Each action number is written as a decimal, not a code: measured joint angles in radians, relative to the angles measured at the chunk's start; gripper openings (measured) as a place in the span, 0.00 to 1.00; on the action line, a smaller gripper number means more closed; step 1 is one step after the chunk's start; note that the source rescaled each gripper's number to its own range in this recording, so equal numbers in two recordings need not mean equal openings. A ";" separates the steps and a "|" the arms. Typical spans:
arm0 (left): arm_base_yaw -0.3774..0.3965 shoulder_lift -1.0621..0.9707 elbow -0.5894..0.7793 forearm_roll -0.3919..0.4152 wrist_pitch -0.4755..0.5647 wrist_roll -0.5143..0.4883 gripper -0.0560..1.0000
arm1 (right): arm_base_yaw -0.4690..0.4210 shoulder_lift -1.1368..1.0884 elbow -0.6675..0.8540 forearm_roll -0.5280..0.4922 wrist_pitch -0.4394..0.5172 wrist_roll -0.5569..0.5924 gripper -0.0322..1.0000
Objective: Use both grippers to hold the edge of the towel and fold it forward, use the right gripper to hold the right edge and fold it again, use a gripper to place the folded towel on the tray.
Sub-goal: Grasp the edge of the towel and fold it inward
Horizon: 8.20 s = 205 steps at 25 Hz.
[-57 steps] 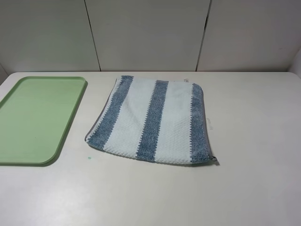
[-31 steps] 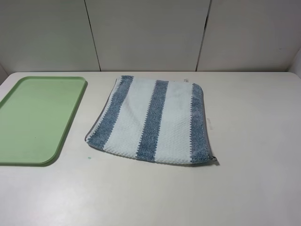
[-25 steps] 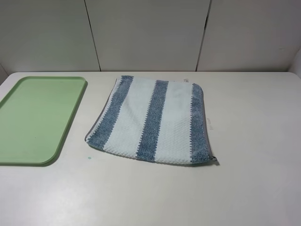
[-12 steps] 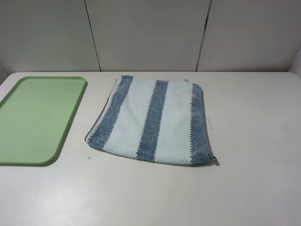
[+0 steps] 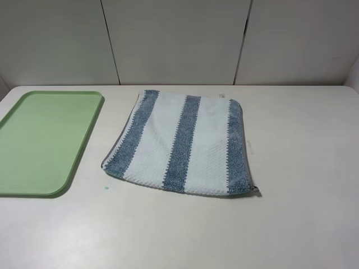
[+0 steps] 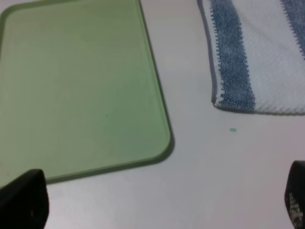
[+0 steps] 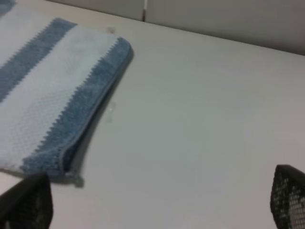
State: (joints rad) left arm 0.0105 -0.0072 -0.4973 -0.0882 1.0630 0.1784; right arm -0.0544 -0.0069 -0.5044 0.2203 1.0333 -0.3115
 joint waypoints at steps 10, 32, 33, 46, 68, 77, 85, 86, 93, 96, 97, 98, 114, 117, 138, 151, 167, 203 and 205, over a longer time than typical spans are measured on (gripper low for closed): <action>0.000 0.000 0.000 0.000 -0.001 0.000 1.00 | 0.049 0.005 0.000 0.003 -0.004 0.049 1.00; -0.023 0.620 -0.333 -0.128 -0.011 0.217 1.00 | 0.049 0.656 -0.197 0.152 -0.156 -0.180 1.00; -0.040 0.654 -0.341 -0.139 -0.017 0.229 1.00 | 0.049 0.688 -0.203 0.167 -0.159 -0.202 1.00; -0.309 1.059 -0.371 0.032 -0.122 0.484 1.00 | 0.049 1.054 -0.212 0.283 -0.250 -0.630 1.00; -0.439 1.443 -0.372 0.319 -0.467 0.772 1.00 | 0.049 1.348 -0.215 0.340 -0.386 -1.267 1.00; -0.439 1.591 -0.372 0.320 -0.563 0.807 1.00 | 0.049 1.478 -0.215 0.426 -0.419 -1.343 1.00; -0.439 1.694 -0.372 0.320 -0.630 0.938 0.99 | 0.049 1.568 -0.215 0.432 -0.454 -1.352 1.00; -0.440 1.703 -0.372 0.320 -0.639 0.955 0.99 | 0.049 1.575 -0.215 0.432 -0.460 -1.353 1.00; -0.521 1.758 -0.372 0.320 -0.698 1.075 0.99 | 0.049 1.607 -0.215 0.440 -0.491 -1.353 1.00; -0.565 1.795 -0.372 0.320 -0.728 1.087 0.99 | 0.049 1.607 -0.215 0.444 -0.505 -1.353 1.00; -0.577 1.808 -0.372 0.320 -0.735 1.088 0.99 | 0.049 1.607 -0.215 0.444 -0.508 -1.353 1.00; -0.587 1.826 -0.372 0.320 -0.738 1.089 0.99 | 0.049 1.607 -0.215 0.445 -0.510 -1.353 1.00; -0.599 1.918 -0.373 0.361 -0.758 1.089 0.96 | 0.049 1.607 -0.215 0.454 -0.505 -1.354 1.00; -0.585 1.918 -0.373 0.362 -0.758 1.088 0.95 | 0.080 1.607 -0.215 0.454 -0.505 -1.364 1.00; -0.579 1.918 -0.373 0.369 -0.753 1.059 0.93 | 0.400 1.717 -0.156 0.451 -0.690 -1.397 1.00; -0.579 1.918 -0.373 0.369 -0.754 1.058 0.93 | 0.400 1.724 -0.103 0.448 -0.796 -1.457 1.00; -0.579 1.918 -0.373 0.369 -0.759 1.058 0.93 | 0.400 1.794 -0.106 0.468 -0.801 -1.457 1.00; -0.579 1.923 -0.373 0.369 -0.766 1.060 0.40 | 0.687 1.828 -0.104 0.477 -1.061 -1.282 0.46; -0.579 1.923 -0.373 0.369 -0.766 1.060 0.37 | 0.687 1.828 -0.103 0.477 -1.058 -1.279 0.46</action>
State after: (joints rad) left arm -0.5684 1.9159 -0.8704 0.2805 0.2974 1.2380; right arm 0.6330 1.8210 -0.6076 0.6977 -0.0245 -1.5910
